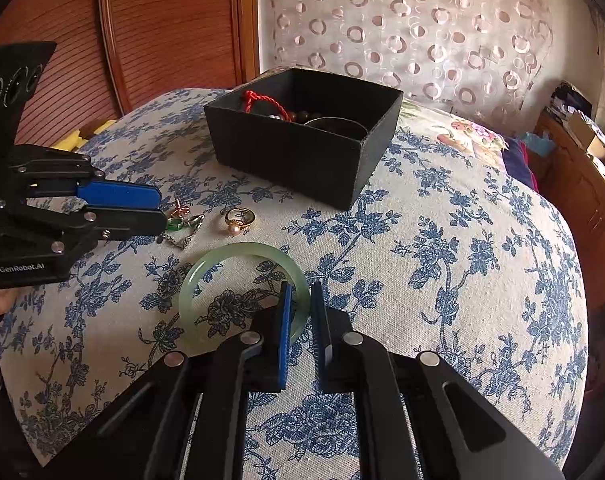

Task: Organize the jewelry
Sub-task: 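Grasp the green-stone earrings with the left tool while the right tool grasps the jade bangle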

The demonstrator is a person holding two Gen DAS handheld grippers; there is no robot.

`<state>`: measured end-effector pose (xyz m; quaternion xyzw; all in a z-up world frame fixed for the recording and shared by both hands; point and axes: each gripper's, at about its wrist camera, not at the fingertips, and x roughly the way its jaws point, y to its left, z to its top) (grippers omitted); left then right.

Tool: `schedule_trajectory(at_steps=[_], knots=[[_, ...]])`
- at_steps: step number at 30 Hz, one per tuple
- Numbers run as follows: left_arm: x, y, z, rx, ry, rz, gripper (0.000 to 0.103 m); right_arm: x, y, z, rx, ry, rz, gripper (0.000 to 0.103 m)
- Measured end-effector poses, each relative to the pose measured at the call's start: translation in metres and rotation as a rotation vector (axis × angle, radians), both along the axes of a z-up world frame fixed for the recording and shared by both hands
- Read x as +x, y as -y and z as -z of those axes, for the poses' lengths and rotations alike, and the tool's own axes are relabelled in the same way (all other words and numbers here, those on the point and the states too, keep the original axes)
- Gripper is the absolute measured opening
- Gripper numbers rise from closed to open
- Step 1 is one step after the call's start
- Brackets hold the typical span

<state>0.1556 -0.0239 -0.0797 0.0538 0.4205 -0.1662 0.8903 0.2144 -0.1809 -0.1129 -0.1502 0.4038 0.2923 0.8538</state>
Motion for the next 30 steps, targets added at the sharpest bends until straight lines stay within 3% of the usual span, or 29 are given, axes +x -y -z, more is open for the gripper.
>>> schedule_trajectory(at_steps=[5,17,30], knots=[[0.008,0.003,0.008,0.027,-0.031,-0.007,0.021,0.001,0.002,0.000,0.010,-0.006,0.000,0.011],[0.005,0.000,0.011,0.005,-0.046,-0.011,0.020,0.000,0.003,0.000,0.005,-0.001,0.000,0.011],[0.011,-0.004,0.012,-0.069,-0.087,-0.030,0.018,0.000,0.003,0.000,0.006,-0.002,0.000,0.011]])
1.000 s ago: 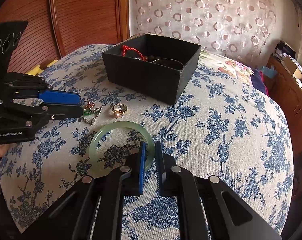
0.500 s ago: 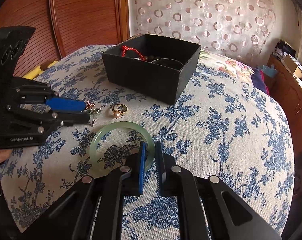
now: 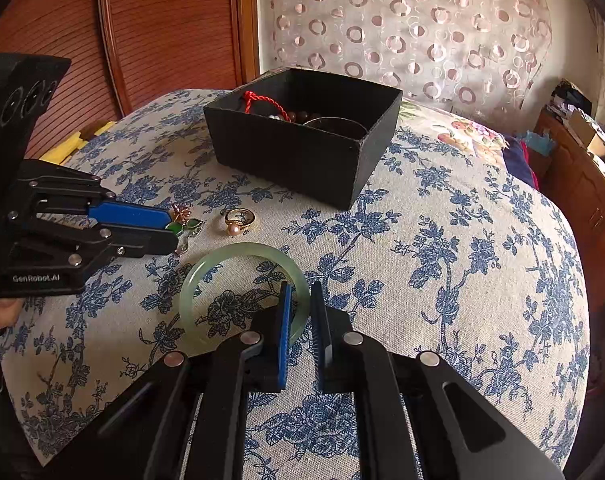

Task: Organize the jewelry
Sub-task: 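Grasp the green-stone earrings with the left tool while the right tool grasps the jade bangle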

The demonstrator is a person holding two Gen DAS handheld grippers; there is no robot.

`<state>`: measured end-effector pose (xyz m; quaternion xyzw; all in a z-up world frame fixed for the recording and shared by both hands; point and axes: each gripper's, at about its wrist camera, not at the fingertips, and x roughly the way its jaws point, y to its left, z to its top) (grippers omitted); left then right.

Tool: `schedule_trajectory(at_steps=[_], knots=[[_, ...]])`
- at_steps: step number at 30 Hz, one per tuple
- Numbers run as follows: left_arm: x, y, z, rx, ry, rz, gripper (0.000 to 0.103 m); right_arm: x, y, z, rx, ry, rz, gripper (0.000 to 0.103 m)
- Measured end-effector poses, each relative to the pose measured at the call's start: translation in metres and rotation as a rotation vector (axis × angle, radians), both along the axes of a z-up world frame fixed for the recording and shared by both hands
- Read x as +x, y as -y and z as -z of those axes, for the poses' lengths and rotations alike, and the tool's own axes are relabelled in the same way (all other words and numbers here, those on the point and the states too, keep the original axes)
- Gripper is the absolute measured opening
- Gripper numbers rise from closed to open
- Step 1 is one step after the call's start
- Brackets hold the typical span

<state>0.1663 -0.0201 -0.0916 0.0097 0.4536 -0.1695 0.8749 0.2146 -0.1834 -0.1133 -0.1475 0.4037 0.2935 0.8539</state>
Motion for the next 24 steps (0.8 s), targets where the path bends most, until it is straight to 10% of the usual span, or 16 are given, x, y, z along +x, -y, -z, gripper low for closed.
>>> schedule_trajectory(at_steps=[24], knots=[[-0.028,-0.016,-0.014,-0.085,0.063,-0.069,0.011,0.000,0.000,0.000,-0.001,0.001,0.000,0.011]])
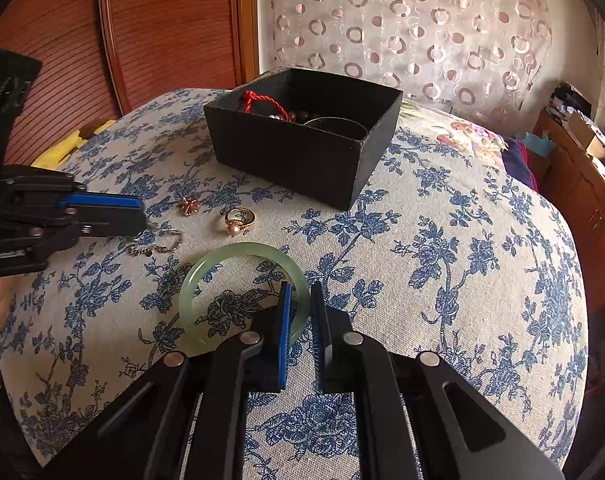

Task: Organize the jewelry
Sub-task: 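Grasp the green-stone earrings with the left tool while the right tool grasps the jade bangle, then drop the earrings into the box with the left tool while the right drops the jade bangle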

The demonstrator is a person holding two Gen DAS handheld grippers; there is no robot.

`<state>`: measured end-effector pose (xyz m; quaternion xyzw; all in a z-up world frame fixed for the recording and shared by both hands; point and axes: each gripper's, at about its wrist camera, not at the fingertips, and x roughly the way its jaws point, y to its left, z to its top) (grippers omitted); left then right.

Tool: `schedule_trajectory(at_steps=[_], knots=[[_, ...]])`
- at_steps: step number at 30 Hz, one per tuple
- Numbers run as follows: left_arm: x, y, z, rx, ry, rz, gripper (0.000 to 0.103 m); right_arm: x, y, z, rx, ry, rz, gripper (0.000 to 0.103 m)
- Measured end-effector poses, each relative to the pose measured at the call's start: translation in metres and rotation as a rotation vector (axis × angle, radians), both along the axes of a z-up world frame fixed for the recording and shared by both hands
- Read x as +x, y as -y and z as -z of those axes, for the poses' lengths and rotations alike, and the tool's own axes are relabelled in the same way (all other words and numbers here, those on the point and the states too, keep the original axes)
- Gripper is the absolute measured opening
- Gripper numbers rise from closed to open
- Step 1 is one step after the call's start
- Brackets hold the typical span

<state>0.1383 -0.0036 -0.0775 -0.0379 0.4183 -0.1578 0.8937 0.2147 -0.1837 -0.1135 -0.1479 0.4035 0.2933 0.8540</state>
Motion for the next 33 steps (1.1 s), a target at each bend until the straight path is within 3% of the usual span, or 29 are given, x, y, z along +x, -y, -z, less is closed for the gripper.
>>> schedule_trajectory(at_steps=[19,33], knots=[[-0.029,-0.001,-0.031,0.018,0.097,-0.010,0.011,0.001,0.000,0.000,0.008,-0.006,0.000,0.011],[-0.025,-0.004,-0.045,0.045,0.141,-0.015,0.011,0.004,0.004,-0.001,0.020,-0.007,0.010,0.008]])
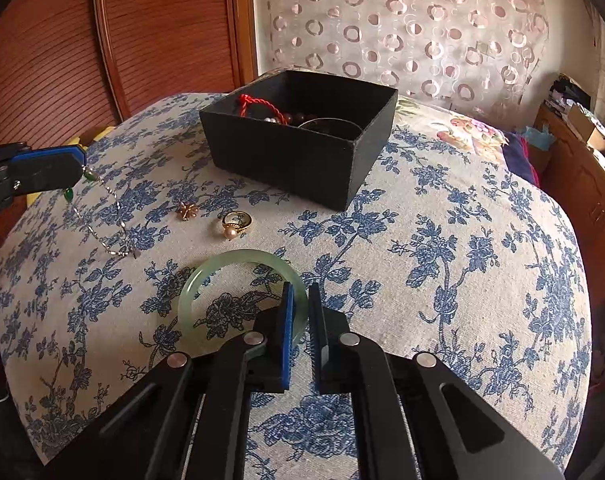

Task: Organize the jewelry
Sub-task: 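Drop the earrings into the box with the left tool while the right drops the jade bangle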

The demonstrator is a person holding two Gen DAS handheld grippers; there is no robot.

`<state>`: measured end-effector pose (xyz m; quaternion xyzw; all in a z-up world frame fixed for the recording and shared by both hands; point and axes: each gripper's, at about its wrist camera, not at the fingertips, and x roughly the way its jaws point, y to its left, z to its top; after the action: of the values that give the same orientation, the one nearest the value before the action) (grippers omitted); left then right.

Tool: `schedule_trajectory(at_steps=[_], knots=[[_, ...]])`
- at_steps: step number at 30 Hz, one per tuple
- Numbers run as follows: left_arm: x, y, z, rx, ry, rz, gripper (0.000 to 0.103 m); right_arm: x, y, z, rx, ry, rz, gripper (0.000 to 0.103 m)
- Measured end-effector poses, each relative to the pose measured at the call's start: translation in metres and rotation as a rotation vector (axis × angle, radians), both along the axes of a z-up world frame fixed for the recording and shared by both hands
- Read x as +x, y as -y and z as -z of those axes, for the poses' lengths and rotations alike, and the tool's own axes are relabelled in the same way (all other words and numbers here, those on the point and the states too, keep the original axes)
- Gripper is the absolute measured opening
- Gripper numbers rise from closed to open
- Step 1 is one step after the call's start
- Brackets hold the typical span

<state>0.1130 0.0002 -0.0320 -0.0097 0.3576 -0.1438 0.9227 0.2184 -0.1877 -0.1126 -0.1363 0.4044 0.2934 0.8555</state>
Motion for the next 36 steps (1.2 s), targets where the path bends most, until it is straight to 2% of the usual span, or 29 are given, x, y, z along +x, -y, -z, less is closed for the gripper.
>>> schedule_trajectory(at_steps=[10,23,30,36], knots=[[0.017,0.001,-0.025,0.029,0.056,-0.007,0.011,0.005,0.004,-0.035,0.023,0.091,-0.018,0.009],[0.057,0.003,-0.065,0.071,0.136,0.008,0.011,0.039,-0.010,-0.084,0.065,0.192,-0.063,0.009],[0.081,0.008,-0.089,0.088,0.176,0.014,0.011,0.071,-0.020,-0.092,0.084,0.213,-0.062,0.009],[0.109,0.014,-0.089,0.081,0.177,0.027,0.011,0.095,-0.023,-0.081,0.068,0.193,-0.037,0.009]])
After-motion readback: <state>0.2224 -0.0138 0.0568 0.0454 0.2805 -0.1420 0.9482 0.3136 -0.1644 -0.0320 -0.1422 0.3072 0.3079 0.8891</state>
